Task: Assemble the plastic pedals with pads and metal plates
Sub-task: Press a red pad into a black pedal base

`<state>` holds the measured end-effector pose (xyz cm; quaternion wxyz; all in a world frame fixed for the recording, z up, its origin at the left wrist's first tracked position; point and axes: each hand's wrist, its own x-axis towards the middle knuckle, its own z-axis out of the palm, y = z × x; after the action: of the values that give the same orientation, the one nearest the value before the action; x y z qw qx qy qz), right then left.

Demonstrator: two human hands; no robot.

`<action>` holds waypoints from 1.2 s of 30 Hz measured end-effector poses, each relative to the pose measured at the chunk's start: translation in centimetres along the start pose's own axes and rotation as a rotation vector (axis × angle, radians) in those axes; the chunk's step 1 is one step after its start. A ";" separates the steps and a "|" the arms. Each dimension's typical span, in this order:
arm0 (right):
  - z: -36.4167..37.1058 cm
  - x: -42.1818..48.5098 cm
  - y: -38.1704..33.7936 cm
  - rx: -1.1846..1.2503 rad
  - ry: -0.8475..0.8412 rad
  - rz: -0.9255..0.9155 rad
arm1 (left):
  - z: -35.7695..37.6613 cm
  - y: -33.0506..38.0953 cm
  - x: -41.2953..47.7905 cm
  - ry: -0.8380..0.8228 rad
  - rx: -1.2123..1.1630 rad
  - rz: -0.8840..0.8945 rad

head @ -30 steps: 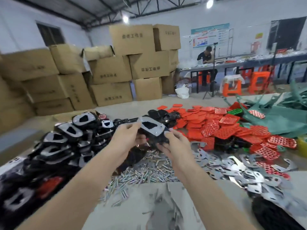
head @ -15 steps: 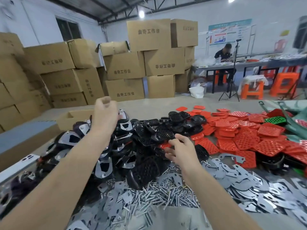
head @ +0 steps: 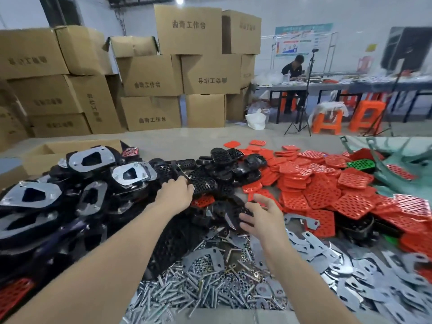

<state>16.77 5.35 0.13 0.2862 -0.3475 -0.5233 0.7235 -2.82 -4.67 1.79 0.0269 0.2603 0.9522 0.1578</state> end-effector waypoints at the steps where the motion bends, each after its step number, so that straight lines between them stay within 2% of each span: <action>1: -0.5 0.3 -0.1 0.003 0.004 -0.006 | 0.4 0.2 0.7 -0.023 0.036 -0.046; 6: -2.7 1.1 -0.2 0.011 0.034 -0.032 | 1.0 1.2 3.4 -0.076 0.141 -0.154; 12: -4.6 1.1 -0.1 0.028 0.046 -0.048 | -0.1 1.1 4.6 -0.261 -0.010 -0.062; 17: -4.9 0.4 -0.6 0.066 0.036 -0.041 | -0.8 2.3 2.0 -0.091 -0.195 0.050; 19: -4.8 0.1 -0.8 0.082 0.002 -0.041 | -1.2 3.4 0.5 -0.006 -0.377 0.053; 21: -4.7 -0.4 -0.9 0.092 -0.058 -0.049 | -1.2 5.1 -1.9 -0.014 -0.764 -0.009; 24: -4.2 -1.2 -0.8 0.117 -0.137 -0.038 | 0.6 8.2 -7.0 -0.299 -1.231 -0.002; 26: -4.3 -1.4 -0.6 0.173 -0.092 -0.063 | 2.1 9.5 -10.0 -0.511 -1.322 0.038; 27: -4.8 -1.5 -0.5 0.193 -0.037 -0.086 | 2.7 9.6 -11.2 -0.532 -1.262 0.082; 28: -5.5 -1.6 -0.4 0.211 0.013 -0.101 | 3.2 9.5 -11.7 -0.470 -1.118 0.152; 30: -7.5 -1.9 -0.2 0.235 0.074 -0.123 | 3.4 8.6 -12.2 -0.250 -0.765 0.257; 32: -9.3 -2.2 0.2 0.198 0.093 -0.165 | 3.4 7.7 -12.6 -0.106 -0.544 0.285; 34: -10.4 -2.6 0.6 0.158 0.094 -0.197 | 4.0 7.6 -13.1 -0.070 -0.378 0.344; 36: -11.0 -2.8 1.0 0.140 0.103 -0.216 | 5.0 8.0 -13.8 -0.104 -0.164 0.465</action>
<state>27.25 9.00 -2.58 0.4125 -0.3050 -0.4906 0.7043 13.71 -3.65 -0.88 0.0596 0.4772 0.8480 0.2227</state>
